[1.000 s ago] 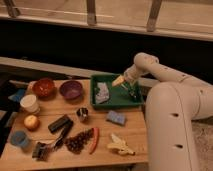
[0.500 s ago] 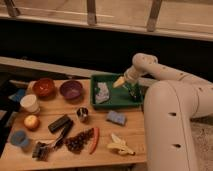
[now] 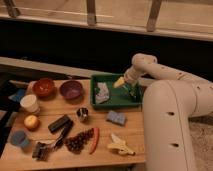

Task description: Place fork in red bowl

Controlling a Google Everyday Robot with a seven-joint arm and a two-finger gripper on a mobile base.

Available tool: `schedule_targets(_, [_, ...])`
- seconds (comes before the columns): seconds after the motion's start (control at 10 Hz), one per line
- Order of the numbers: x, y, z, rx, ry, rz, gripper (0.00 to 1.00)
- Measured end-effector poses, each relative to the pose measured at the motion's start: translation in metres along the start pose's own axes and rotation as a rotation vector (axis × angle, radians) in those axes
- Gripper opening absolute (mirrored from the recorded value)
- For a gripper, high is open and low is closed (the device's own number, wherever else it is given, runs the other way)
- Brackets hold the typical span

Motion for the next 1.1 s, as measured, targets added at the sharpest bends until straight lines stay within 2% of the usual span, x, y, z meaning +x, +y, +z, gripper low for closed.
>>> schedule_targets(0.4, [0.006, -0.006, 0.012, 0.035, 0.037, 0.001, 0.8])
schedule_targets(1.1, [0.018, -0.015, 0.032, 0.041, 0.082, 0.009, 0.8])
